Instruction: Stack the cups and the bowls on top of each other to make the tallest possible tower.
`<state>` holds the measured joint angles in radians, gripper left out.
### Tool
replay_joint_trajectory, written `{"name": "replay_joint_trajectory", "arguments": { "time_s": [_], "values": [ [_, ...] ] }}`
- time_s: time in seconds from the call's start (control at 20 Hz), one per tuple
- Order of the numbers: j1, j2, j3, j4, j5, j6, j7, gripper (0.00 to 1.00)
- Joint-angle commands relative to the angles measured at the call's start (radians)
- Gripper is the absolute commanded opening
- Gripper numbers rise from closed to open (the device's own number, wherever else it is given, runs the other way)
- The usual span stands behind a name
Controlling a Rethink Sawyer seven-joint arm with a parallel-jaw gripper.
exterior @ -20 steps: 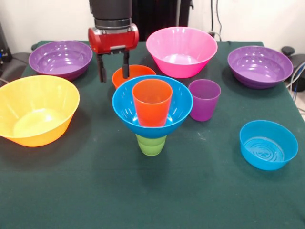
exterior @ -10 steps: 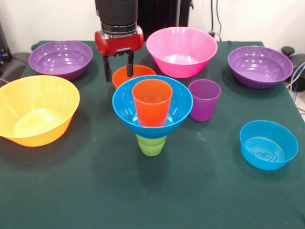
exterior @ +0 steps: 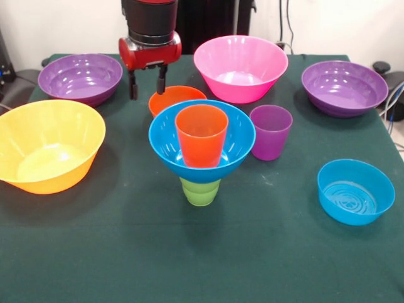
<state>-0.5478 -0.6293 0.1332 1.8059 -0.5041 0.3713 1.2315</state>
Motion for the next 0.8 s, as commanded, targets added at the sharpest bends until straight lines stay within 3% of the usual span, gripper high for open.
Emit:
{"name": "replay_joint_trajectory", "arguments": {
  "time_s": [0.05,0.25,0.5,0.8],
  "values": [
    [0.04,0.043,-0.027,-0.087,-0.062,0.072,0.059,1.0],
    [0.042,0.065,-0.022,-0.095,-0.051,0.007,0.084,1.0],
    [-0.044,0.05,0.062,-0.025,-0.047,-0.17,0.09,1.0],
    [-0.067,0.047,0.095,-0.008,-0.05,-0.216,0.085,1.0]
  ]
}}
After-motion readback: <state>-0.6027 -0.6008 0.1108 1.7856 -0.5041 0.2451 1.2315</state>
